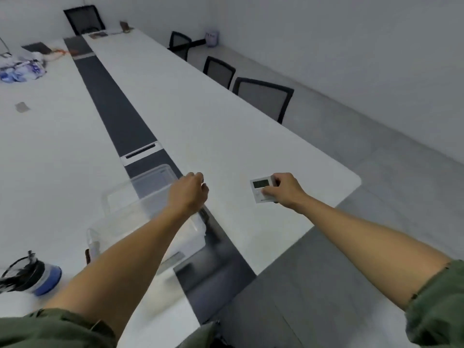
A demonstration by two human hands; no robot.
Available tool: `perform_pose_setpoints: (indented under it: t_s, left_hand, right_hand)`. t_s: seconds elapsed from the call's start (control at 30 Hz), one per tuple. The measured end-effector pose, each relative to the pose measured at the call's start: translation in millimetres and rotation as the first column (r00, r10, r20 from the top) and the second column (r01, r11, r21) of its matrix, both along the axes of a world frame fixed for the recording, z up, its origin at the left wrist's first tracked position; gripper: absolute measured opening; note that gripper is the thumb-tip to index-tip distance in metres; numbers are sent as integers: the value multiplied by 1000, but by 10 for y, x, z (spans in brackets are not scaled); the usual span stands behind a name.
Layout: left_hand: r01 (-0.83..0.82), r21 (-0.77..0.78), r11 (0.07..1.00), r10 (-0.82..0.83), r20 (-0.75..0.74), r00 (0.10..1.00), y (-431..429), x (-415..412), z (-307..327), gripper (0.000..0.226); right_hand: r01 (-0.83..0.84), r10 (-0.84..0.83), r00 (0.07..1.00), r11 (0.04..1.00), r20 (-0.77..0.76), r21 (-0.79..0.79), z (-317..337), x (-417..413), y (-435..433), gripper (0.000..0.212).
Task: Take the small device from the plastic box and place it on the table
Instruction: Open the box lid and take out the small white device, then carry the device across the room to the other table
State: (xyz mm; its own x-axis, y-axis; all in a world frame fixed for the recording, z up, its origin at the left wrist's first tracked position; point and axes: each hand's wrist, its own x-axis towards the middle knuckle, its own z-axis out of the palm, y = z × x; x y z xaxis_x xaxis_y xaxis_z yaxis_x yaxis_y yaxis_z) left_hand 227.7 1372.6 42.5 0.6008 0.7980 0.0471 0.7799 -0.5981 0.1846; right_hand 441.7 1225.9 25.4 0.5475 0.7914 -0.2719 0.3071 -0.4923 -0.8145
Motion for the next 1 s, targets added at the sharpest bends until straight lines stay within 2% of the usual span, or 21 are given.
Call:
perform_pose_setpoints:
  t_s: [0.07,0.17,0.43,0.7,1.0]
  left_hand:
    - [84,0,996,-84,1,996,-419,520,-3,31]
    - [197,-5,980,-197,27,980,-976,1165,12,32]
    - [497,-1,868,-497,39,867,-2252,2760,141,33]
    - [655,-18,756,-654,26,756,-2929,4261,123,31]
    - [741,-22,671,-741,8,671,-3138,6150,201,32]
  right_hand:
    - [81,-81,997,997,10,15,65,388,-563,12]
    - [233,-233,972,972,9,37,135,851,-1265,31]
    - [545,-549,835,835,47,75,213,1958,-2962,23]
    - [713,-716,695,698,71,60,107,2975,-3906,25]
    - [818,-823,567,567,30,93,268,4541,-4244,17]
